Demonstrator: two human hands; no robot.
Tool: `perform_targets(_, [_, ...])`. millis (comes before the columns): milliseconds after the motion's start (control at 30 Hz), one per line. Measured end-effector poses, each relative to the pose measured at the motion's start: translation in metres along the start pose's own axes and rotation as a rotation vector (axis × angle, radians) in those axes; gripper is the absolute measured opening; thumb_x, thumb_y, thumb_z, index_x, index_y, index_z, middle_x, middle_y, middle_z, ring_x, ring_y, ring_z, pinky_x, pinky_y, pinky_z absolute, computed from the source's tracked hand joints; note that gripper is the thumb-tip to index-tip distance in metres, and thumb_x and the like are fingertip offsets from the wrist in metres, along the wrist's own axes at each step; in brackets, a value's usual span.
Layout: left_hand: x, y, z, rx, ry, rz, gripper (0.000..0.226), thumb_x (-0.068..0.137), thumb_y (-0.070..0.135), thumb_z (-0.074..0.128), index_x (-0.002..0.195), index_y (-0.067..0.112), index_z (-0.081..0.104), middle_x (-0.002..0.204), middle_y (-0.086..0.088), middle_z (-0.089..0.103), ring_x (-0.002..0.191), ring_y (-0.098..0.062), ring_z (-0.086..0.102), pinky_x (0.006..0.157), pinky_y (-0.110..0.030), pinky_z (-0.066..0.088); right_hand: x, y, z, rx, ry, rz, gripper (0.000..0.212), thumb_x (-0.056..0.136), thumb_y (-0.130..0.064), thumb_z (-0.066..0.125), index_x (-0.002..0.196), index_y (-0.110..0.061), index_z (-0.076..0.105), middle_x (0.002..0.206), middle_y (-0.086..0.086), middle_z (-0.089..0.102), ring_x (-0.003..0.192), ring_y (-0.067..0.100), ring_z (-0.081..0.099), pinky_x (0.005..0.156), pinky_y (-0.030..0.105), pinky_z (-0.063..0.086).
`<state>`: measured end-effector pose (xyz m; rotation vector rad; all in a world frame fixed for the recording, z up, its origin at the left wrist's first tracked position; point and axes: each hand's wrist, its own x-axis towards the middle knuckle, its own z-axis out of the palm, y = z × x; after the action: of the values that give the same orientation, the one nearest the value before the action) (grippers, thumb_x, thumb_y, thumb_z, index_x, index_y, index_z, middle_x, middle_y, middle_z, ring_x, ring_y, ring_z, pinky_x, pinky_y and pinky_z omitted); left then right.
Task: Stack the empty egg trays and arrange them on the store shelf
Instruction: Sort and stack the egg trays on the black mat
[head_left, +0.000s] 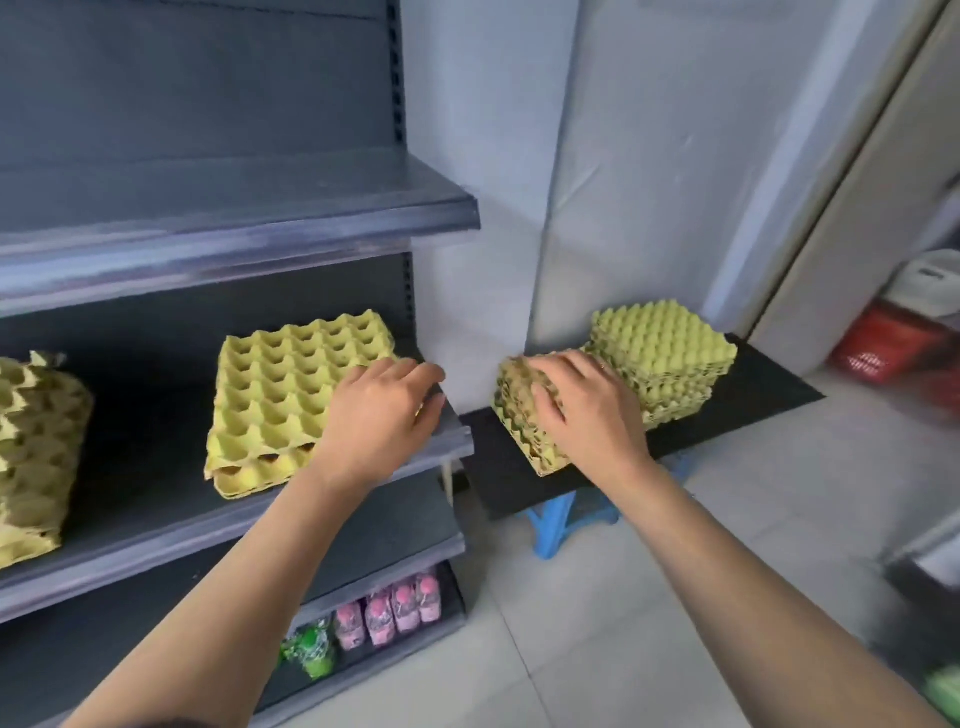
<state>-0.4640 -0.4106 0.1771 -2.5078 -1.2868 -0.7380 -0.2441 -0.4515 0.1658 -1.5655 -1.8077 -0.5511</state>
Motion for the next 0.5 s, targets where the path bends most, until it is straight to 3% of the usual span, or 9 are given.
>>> perform_targets(200, [0.084, 0.066, 0.057, -0.111, 0.007, 0.096, 0.037, 0.084, 0.035, 0.038, 0.095, 0.015, 0.066, 0.080, -0.001, 0.068, 0.073, -0.028, 0.065, 0.065, -0.036, 0.050, -0.001, 0.105, -0.013, -0.100, -0.020, 0.139, 0.035, 0.085, -0.027, 0.044, 0.103, -0.014, 0.070, 0.092, 0.004, 0.070, 0.081, 0.028, 0.064, 0.064, 0.031, 0.052])
perform_targets(500, [0.223, 0.117, 0.165, -0.220, -0.005, 0.147, 0.032, 0.084, 0.034, 0.041, 0.086, 0.016, 0.067, 0.073, -0.001, 0.065, 0.068, -0.028, 0.063, 0.062, -0.033, 0.048, 0.043, 0.250, 0.028, -0.176, -0.081, 0.186, 0.034, 0.085, -0.028, 0.043, 0.099, -0.016, 0.072, 0.086, 0.001, 0.069, 0.077, 0.025, 0.064, 0.059, 0.027, 0.050])
